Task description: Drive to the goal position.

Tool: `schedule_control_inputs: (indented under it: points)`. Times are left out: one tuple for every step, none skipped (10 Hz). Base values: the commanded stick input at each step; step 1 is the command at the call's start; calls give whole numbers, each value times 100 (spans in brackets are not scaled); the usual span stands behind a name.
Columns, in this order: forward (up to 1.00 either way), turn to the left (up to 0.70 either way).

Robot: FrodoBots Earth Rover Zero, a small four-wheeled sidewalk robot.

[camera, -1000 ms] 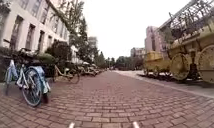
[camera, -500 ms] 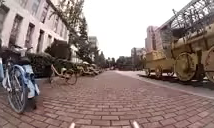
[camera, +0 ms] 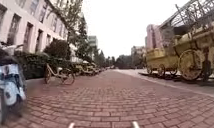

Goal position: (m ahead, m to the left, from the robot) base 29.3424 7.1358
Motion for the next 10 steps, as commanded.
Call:
schedule_control_inputs:
  points:
    - [70, 0]
    - [70, 0]
    - [70, 0]
    - [70, 0]
    - [70, 0]
    - [70, 0]
    - [70, 0]
    - [70, 0]
    - [70, 0]
    - [70, 0]
